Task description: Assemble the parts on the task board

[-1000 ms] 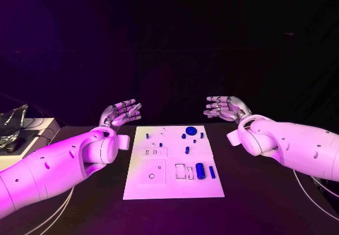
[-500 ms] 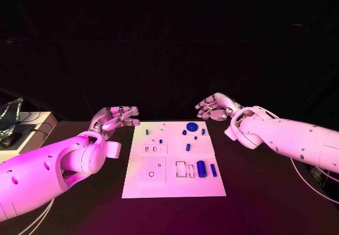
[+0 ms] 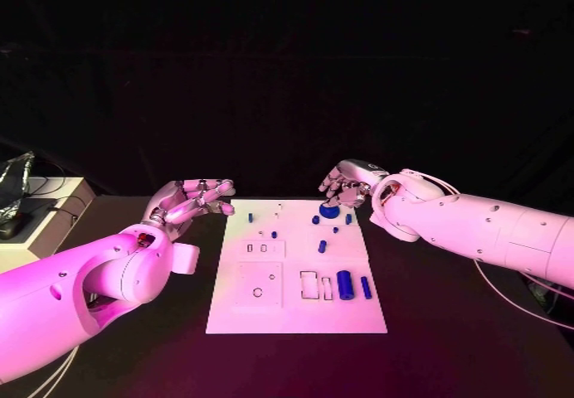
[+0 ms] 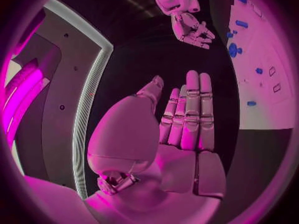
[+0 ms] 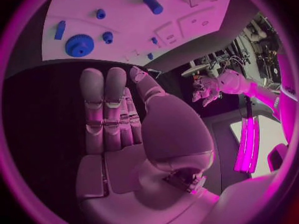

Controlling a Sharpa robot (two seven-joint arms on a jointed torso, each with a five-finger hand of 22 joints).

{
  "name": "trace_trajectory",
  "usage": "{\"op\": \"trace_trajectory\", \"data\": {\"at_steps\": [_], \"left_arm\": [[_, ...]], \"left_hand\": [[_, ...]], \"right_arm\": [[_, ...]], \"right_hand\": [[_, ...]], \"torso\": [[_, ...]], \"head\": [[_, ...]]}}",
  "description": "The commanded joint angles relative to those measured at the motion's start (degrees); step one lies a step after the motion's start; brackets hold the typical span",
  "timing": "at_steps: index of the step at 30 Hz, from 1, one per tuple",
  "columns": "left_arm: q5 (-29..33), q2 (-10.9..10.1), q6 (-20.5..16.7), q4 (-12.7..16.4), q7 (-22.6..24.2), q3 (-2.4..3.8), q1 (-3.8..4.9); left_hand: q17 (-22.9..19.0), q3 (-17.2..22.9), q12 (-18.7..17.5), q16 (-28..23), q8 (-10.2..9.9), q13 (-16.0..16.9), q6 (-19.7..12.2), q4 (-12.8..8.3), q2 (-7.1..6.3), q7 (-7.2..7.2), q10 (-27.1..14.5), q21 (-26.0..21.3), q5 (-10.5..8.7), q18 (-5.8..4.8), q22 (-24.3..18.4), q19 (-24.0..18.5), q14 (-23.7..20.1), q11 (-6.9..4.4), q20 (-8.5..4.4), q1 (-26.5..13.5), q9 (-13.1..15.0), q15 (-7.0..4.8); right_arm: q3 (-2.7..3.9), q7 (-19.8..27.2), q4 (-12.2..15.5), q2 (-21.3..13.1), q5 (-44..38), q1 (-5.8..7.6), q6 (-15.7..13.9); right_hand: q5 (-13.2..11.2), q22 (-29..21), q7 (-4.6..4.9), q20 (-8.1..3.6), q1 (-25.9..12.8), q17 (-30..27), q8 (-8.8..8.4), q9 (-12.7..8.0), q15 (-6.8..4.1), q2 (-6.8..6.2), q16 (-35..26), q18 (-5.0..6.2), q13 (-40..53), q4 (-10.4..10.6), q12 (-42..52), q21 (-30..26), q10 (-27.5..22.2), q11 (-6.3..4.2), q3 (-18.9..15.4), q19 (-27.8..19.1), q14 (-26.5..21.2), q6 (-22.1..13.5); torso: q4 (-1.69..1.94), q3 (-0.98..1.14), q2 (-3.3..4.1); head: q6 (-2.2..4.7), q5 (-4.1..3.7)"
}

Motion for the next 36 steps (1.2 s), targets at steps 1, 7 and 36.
{"op": "trace_trajectory", "data": {"at_steps": [1,7,36], "left_arm": [[-0.5,-0.2,1.5,0.6,-0.2,0.18,0.01],[-0.5,-0.6,1.6,1.2,-0.6,0.37,0.01],[-0.7,-0.8,1.6,1.8,-1.5,1.02,0.0]], "left_hand": [[0.4,-0.1,-0.1,0.8,0.0,0.1,-0.1,-0.3,0.13,-0.26,0.1,0.8,-0.14,-0.03,0.3,-0.6,-0.4,-0.11,0.06,-0.5,0.0,-0.12],[2.1,-0.4,-0.1,4.0,0.0,0.1,0.0,-0.4,0.05,-0.37,0.3,3.3,-0.16,0.25,1.6,-0.9,-0.5,-0.25,-0.12,-0.6,0.0,-0.43],[3.7,-0.4,0.0,10.0,0.0,0.1,-0.1,-0.3,-0.07,-0.32,0.2,7.7,-0.17,0.45,3.1,-2.9,-2.6,-0.27,-0.2,-0.7,0.0,-0.52]], "right_arm": [[0.02,-3.9,-1.6,0.9,-7.3,0.1,3.7],[-0.04,-4.7,-3.5,2.3,-10.1,0.05,3.9],[-0.3,-7.5,-5.5,4.1,-15.7,-1.24,8.2]], "right_hand": [[0.2,6.7,0.02,0.46,-0.2,4.1,-0.23,0.1,0.44,-0.52,4.4,1.0,-0.1,0.4,0.0,5.2,-0.3,0.24,1.2,0.0,-0.7,-0.1],[0.3,13.8,0.01,0.65,0.1,7.9,-0.22,0.1,0.45,-0.61,10.0,1.43,0.0,-0.4,0.1,10.2,0.9,0.02,5.6,0.2,-1.5,1.1],[-0.4,20.3,0.13,1.36,-0.1,4.5,-0.13,0.2,0.88,-2.47,14.2,2.68,0.0,0.4,0.0,4.6,-0.2,0.4,9.5,1.1,-2.7,2.4]], "torso": [[0.79,-0.3,0.79],[1.31,-0.41,1.41],[2.54,-1.03,3.12]], "head": [[0.17,-0.56],[0.21,-0.96],[0.29,-1.86]]}}
